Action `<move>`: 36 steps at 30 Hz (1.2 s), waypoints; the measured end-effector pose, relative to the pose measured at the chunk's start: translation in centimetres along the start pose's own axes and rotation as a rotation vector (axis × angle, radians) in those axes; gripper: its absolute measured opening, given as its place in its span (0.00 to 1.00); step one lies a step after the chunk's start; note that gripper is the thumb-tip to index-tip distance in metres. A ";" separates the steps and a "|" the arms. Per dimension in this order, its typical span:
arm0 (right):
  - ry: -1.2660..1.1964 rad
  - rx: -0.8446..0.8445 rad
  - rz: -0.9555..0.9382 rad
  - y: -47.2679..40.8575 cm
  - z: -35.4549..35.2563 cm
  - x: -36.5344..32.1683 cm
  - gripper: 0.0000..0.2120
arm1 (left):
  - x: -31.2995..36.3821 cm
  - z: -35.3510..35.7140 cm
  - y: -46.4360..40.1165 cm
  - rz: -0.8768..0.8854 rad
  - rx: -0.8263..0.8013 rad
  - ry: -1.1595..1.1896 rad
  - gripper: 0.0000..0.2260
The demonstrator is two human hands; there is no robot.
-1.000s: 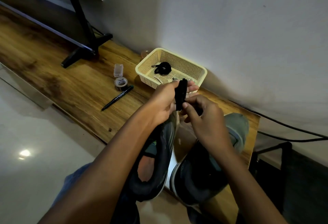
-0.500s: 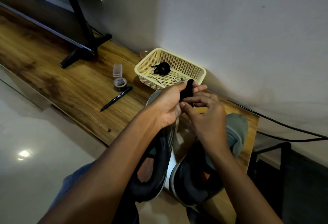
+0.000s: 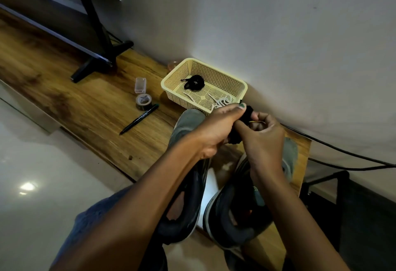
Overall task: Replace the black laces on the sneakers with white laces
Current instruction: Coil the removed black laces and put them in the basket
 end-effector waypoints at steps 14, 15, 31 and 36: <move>0.036 -0.117 0.128 0.0 -0.3 -0.7 0.05 | 0.1 -0.5 -0.1 0.252 0.170 -0.403 0.12; -0.001 -0.121 0.161 0.0 -0.4 -0.7 0.06 | 0.1 -0.5 0.0 0.259 0.179 -0.407 0.12; 0.379 -0.087 -0.092 -0.6 -0.9 -1.1 0.04 | -0.2 0.4 0.4 0.017 0.092 -0.084 0.10; 0.069 -0.264 0.204 -0.6 -0.6 -0.3 0.03 | 0.4 -0.2 0.4 0.062 0.063 -0.043 0.13</move>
Point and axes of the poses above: each hand's wrist, its own y-axis away from the middle knuckle, its own z-axis out of the palm, x = y × z, the point moved 5 cm from there along -y, towards the middle knuckle, and after that the axes turned 4 degrees about -z, right-handed, at the moved point
